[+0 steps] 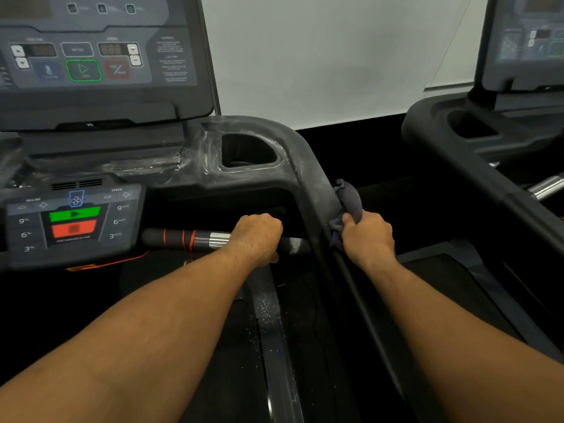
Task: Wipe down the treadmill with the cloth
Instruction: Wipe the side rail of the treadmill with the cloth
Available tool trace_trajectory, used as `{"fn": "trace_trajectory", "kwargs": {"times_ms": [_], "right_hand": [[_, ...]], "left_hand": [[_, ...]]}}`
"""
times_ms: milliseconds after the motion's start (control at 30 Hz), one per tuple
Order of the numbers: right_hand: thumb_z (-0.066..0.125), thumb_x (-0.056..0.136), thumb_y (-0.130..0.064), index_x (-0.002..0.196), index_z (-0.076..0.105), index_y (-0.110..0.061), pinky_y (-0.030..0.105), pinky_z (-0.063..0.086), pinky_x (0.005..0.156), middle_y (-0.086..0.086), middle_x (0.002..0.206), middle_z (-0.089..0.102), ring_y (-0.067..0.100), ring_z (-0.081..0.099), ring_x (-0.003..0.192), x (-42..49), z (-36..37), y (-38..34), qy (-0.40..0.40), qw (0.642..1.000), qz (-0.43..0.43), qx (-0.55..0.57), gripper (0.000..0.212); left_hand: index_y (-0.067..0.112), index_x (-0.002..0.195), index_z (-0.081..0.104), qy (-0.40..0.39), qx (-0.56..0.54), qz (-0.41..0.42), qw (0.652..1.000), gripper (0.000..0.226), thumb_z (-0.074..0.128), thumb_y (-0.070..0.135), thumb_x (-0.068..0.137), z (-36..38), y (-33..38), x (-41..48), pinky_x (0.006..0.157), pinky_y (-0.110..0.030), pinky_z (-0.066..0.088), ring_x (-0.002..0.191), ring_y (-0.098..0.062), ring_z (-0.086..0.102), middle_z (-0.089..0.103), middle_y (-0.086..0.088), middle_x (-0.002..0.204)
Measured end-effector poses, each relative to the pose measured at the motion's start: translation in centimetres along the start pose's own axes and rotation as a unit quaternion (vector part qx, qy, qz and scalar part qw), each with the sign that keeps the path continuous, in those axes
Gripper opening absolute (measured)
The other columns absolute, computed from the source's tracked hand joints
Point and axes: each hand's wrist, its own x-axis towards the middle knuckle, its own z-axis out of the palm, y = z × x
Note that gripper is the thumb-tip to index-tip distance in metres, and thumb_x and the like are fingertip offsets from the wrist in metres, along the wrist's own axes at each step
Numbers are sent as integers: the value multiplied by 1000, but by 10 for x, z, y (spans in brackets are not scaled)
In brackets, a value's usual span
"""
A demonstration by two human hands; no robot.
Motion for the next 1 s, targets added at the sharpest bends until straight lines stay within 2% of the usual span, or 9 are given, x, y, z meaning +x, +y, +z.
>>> {"fn": "trace_trajectory", "kwargs": {"times_ms": [67, 133, 200, 267, 433, 567, 700, 933, 1000], "right_hand": [[43, 99, -44, 114, 53, -15, 38, 48, 72, 13, 106, 61, 31, 60, 91, -4, 2, -3, 1, 996, -70, -60, 34], [43, 98, -45, 128, 44, -18, 46, 48, 88, 13, 128, 52, 35, 55, 109, -8, 6, -9, -20, 981, -133, -139, 41], [46, 97, -43, 148, 26, -17, 47, 34, 109, 14, 154, 26, 36, 33, 136, -14, 15, -12, -42, 948, -192, -250, 61], [49, 96, -38, 154, 10, -16, 48, 18, 118, 15, 160, 7, 38, 13, 145, -22, 21, -13, -54, 915, -230, -327, 74], [37, 98, -40, 155, 9, -16, 56, 1, 117, 14, 161, -12, 43, -7, 146, -51, 12, 0, -111, 834, -321, -435, 68], [33, 95, -46, 154, 4, -29, 61, -3, 114, -2, 161, -21, 37, -19, 145, -51, -9, 7, -181, 854, -287, -395, 68], [38, 98, -44, 154, 1, -27, 62, 8, 115, 8, 161, -17, 44, -7, 146, -53, 6, 11, -127, 882, -235, -389, 70], [42, 100, -33, 154, 11, -13, 67, 7, 112, 19, 160, -12, 54, -2, 142, -48, 26, -1, -78, 808, -314, -492, 66], [38, 102, -31, 154, 10, -11, 66, 7, 112, 19, 160, -11, 54, -3, 142, -41, 30, -13, -80, 804, -317, -497, 62]], "left_hand": [[18, 107, 64, 1, 8, -1, 1000, 31, 73, 34, 82, 0, 0, 1, 71, -32, 39, 91, -22, 64, 65, -3, 96], [18, 108, 64, -3, 13, -2, 1000, 33, 73, 35, 82, -1, 0, 2, 73, -32, 38, 95, -23, 64, 66, -4, 100], [17, 111, 63, -5, 20, -6, 1000, 37, 74, 36, 82, -2, 2, 4, 74, -33, 38, 99, -24, 64, 66, -5, 105], [16, 114, 63, -2, 27, -11, 1000, 39, 73, 37, 82, -1, 3, 4, 76, -33, 38, 102, -24, 64, 67, -6, 108], [17, 108, 64, 11, 35, -6, 999, 31, 68, 37, 85, 1, 2, 2, 75, -33, 38, 98, -24, 64, 67, -6, 104], [17, 109, 64, 14, 36, -5, 999, 28, 67, 33, 86, 2, 1, 2, 74, -33, 37, 97, -24, 64, 67, -5, 103], [17, 111, 63, 13, 42, 1, 999, 30, 67, 34, 87, 4, -1, 3, 78, -34, 40, 100, -23, 63, 67, -5, 106], [17, 106, 65, 10, 14, 16, 1000, 32, 69, 39, 83, 5, -7, 6, 74, -33, 43, 94, -23, 64, 67, -5, 101], [18, 106, 64, 5, 14, 12, 1000, 36, 71, 43, 82, 6, -8, 7, 75, -34, 44, 95, -24, 64, 67, -5, 100]]}}
